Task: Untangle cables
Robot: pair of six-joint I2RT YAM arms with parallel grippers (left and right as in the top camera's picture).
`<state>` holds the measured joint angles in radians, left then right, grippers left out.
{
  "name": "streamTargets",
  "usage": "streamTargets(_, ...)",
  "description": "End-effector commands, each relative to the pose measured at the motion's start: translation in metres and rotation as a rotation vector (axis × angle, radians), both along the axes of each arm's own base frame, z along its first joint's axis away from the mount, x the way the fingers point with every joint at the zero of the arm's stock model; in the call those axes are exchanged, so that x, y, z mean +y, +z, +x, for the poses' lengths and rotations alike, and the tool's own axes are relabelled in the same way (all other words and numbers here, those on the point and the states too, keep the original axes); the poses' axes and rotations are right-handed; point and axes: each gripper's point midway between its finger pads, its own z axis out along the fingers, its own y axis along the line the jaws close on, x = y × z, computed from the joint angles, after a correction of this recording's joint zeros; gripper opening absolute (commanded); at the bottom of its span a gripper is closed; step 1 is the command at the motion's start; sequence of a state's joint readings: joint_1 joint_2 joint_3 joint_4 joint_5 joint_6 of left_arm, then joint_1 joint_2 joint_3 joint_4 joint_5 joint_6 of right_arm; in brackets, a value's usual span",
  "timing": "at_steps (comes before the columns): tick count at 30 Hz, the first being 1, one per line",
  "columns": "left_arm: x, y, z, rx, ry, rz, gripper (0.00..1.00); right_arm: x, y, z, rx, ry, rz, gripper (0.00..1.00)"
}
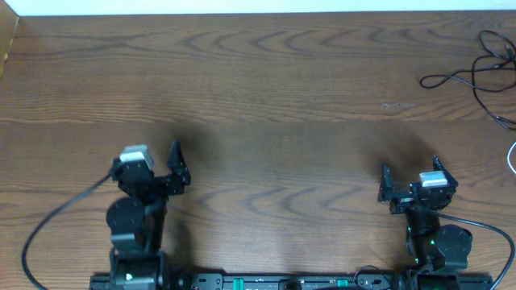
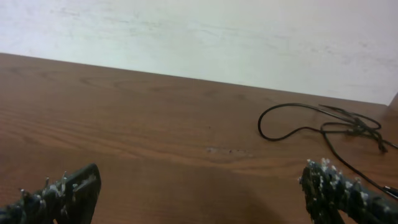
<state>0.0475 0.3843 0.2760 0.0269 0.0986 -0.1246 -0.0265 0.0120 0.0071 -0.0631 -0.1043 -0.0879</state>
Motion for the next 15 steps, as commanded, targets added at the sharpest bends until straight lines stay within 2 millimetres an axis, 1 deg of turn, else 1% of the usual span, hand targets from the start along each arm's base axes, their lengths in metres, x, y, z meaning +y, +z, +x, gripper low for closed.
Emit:
streamTargets(1,0.002,-0.008,-0.009,-0.062,0.002,0.086,0.81,0.003,0.0,0.0,-0.001,0.014,0.005,0.99)
streamTargets(6,0.002,-0.031,-0.015,-0.096,-0.004,0.153,0.81,0.003,0.0,0.0,-0.001,0.014,0.005,0.99)
streamTargets(10,0.002,-0.043,-0.016,-0.093,-0.007,0.182,0.81,0.003,0.0,0.0,-0.001,0.014,0.005,0.99)
streamTargets(15,0.002,-0.063,-0.02,-0.026,-0.017,0.197,0.81,0.003,0.0,0.0,-0.001,0.014,0.005,0.99)
